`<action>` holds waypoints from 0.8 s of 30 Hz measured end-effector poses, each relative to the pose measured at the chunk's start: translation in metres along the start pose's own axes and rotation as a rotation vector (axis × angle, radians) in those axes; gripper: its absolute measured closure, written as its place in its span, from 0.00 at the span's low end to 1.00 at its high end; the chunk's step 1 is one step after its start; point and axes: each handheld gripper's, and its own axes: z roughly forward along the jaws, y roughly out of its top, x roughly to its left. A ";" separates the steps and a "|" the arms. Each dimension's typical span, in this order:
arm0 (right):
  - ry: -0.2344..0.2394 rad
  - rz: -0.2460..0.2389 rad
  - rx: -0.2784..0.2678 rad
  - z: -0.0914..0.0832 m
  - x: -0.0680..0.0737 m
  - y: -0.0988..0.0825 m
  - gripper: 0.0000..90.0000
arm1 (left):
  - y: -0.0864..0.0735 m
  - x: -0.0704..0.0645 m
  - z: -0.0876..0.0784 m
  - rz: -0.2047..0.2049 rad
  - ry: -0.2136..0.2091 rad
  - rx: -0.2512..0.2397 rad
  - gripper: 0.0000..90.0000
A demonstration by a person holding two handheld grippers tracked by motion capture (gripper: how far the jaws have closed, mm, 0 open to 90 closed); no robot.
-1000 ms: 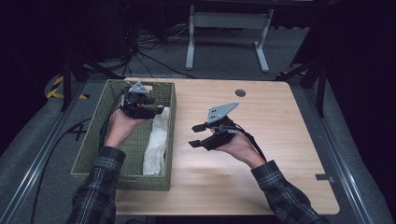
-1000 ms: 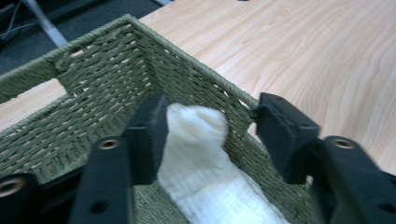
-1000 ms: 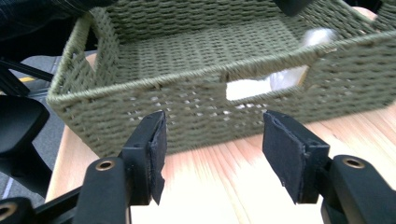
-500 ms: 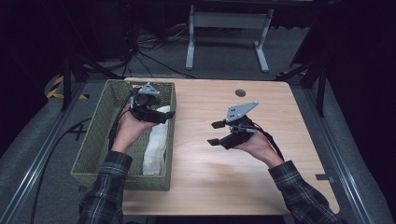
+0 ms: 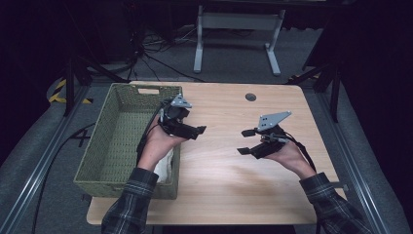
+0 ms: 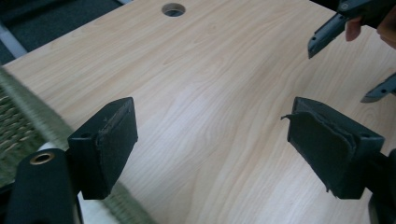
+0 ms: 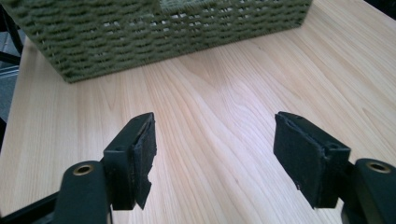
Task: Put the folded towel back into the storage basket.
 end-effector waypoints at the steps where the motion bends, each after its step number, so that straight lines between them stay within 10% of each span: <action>1: -0.006 0.004 0.002 -0.003 -0.001 -0.004 0.34 | 0.001 -0.004 0.003 -0.001 0.000 0.004 0.17; 11: -0.046 0.041 0.022 -0.019 -0.004 -0.037 0.32 | 0.000 -0.050 0.034 0.043 -0.022 0.030 0.16; 24: -0.095 0.104 0.075 -0.029 0.009 -0.098 0.29 | -0.041 -0.095 0.081 0.058 -0.073 0.092 0.17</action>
